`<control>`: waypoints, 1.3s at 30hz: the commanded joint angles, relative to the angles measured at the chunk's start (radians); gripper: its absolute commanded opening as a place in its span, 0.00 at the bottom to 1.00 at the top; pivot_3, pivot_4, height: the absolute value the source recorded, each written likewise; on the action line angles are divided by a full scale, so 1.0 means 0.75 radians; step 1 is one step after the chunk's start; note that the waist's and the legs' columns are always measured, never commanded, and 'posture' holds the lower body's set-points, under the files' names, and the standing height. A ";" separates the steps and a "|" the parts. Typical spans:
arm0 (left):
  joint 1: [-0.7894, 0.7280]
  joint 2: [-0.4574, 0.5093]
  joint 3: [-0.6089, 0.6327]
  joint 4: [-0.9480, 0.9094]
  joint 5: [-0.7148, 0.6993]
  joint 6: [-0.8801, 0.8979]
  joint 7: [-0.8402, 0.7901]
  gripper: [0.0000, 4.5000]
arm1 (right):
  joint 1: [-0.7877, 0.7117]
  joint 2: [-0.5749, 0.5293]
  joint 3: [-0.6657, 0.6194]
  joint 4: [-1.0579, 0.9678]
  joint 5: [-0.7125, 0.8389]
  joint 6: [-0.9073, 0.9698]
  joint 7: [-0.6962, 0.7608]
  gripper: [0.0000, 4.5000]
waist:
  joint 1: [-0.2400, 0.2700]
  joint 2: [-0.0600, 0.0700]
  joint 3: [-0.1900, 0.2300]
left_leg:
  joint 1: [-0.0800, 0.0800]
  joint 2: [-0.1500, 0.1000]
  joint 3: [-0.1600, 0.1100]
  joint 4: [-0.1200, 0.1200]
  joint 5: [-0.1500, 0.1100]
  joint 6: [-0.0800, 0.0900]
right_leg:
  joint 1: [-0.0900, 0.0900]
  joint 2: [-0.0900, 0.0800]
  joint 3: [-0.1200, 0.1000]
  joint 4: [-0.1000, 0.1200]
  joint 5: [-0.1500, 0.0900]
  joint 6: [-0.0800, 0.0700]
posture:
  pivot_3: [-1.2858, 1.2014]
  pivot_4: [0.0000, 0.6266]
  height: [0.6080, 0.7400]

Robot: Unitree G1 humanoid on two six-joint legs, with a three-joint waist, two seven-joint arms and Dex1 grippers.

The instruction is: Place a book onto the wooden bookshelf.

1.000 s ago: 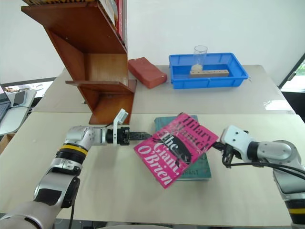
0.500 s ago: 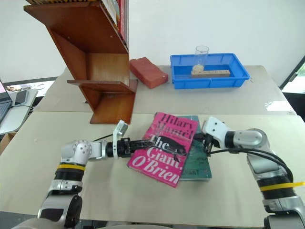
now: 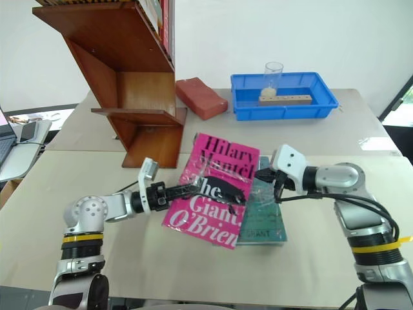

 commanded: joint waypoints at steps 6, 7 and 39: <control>-0.223 0.254 -0.125 -0.433 0.184 -0.557 -0.108 0.09 | 0.185 -0.303 -0.479 -0.261 0.302 0.330 0.110 0.00 | 0.009 0.000 0.002 | 0.003 -0.001 -0.001 -0.001 0.000 -0.001 | 0.002 -0.001 -0.001 -0.006 0.000 -0.001 | 0.52 0.24 0.31; -0.264 0.274 -0.159 -0.436 0.250 -0.647 -0.103 0.09 | 0.208 -0.325 -0.529 -0.281 0.336 0.367 0.120 0.00 | 0.006 0.000 0.002 | 0.004 -0.001 -0.001 -0.001 0.000 -0.001 | 0.002 -0.001 0.000 -0.007 0.000 -0.001 | 0.52 0.24 0.31; -0.696 0.962 -0.553 0.505 1.609 -2.359 -0.080 0.09 | -0.388 -0.266 -0.443 -0.340 0.766 0.657 -0.240 0.00 | 0.001 0.005 0.006 | -0.004 -0.009 -0.001 -0.011 0.003 0.004 | -0.022 0.000 0.016 0.002 0.002 0.000 | 0.52 0.24 0.31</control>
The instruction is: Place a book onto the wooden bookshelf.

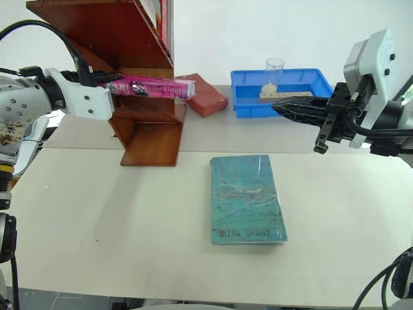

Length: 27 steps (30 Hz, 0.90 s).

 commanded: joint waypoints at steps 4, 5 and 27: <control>0.020 0.030 0.033 0.025 0.013 0.055 0.000 0.20 | -0.037 -0.002 -0.008 0.014 -0.003 -0.050 0.003 0.00 | -0.011 -0.001 0.000 | 0.000 0.000 0.000 -0.002 0.000 0.000 | 0.000 0.001 0.000 0.003 0.001 -0.002 | 0.52 0.24 0.31; 0.024 0.029 0.037 0.023 0.003 0.065 -0.010 0.31 | -0.035 -0.003 -0.008 0.016 -0.003 -0.052 0.003 0.00 | -0.014 -0.001 0.000 | 0.000 0.000 0.000 -0.003 0.000 0.000 | 0.000 0.001 0.000 0.003 0.001 -0.002 | 0.52 0.24 0.31; 0.335 0.265 0.516 -0.448 -0.728 0.970 -0.436 0.99 | -0.073 -0.018 0.116 0.151 -0.143 -0.229 0.163 0.00 | -0.011 -0.001 0.001 | 0.010 0.000 0.000 -0.005 0.000 0.001 | -0.002 0.000 -0.002 0.004 -0.005 0.005 | 0.52 0.24 0.31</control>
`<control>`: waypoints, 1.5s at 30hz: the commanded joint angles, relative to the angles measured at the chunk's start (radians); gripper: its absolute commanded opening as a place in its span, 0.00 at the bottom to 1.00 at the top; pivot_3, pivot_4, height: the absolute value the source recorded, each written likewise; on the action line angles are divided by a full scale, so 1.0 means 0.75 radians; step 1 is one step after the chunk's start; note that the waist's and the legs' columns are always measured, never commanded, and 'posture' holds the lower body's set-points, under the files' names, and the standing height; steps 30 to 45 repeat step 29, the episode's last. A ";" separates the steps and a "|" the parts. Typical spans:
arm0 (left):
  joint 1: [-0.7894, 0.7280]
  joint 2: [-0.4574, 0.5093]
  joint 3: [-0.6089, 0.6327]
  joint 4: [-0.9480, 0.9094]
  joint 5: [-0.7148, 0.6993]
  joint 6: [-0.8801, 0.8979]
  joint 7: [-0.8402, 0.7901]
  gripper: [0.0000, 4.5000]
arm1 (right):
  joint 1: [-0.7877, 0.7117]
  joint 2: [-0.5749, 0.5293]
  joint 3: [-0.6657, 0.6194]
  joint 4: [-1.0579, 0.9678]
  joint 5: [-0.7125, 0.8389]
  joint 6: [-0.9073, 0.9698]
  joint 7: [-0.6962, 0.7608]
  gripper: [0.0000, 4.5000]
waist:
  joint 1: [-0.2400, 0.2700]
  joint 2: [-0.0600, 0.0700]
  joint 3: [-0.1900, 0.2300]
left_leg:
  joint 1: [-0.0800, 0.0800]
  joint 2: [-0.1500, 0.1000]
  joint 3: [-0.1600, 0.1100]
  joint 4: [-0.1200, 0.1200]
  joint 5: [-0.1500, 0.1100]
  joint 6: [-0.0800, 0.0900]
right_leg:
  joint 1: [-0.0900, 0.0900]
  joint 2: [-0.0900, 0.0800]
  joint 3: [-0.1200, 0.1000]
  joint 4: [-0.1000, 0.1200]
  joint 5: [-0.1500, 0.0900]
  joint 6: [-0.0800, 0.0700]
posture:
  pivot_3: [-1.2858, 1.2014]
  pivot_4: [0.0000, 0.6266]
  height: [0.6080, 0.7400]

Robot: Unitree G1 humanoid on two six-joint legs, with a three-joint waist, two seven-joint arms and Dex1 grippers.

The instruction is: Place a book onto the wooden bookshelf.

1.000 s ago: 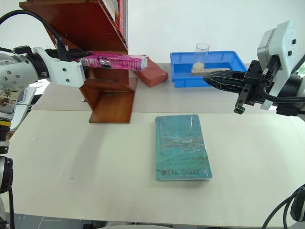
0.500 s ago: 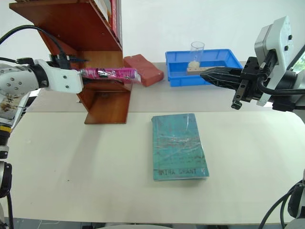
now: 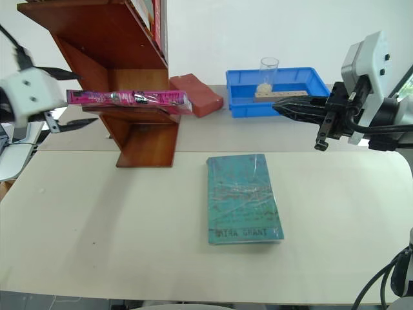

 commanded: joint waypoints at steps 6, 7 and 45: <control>0.215 0.068 0.301 -0.175 -0.236 0.350 -0.024 0.99 | -0.090 -0.016 0.053 0.079 -0.075 -0.107 0.102 0.00 | 0.000 0.000 0.000 | 0.001 0.001 0.000 -0.001 0.000 0.000 | -0.001 0.000 -0.001 0.000 0.000 -0.001 | 0.52 0.24 0.31; 0.250 0.068 0.328 -0.188 -0.257 0.383 -0.024 0.99 | -0.091 -0.020 0.057 0.088 -0.084 -0.114 0.114 0.00 | 0.000 0.000 0.000 | 0.001 0.001 0.000 -0.001 0.000 0.000 | -0.001 0.000 -0.001 0.000 0.000 -0.001 | 0.52 0.24 0.31; 0.592 -0.098 0.358 -0.463 -0.481 0.617 0.091 0.99 | -0.002 -0.082 0.100 0.143 -0.276 -0.244 0.241 0.00 | 0.003 -0.003 0.000 | 0.001 0.002 0.001 -0.001 0.000 0.000 | -0.001 0.000 -0.003 0.000 0.002 -0.007 | 0.52 0.24 0.31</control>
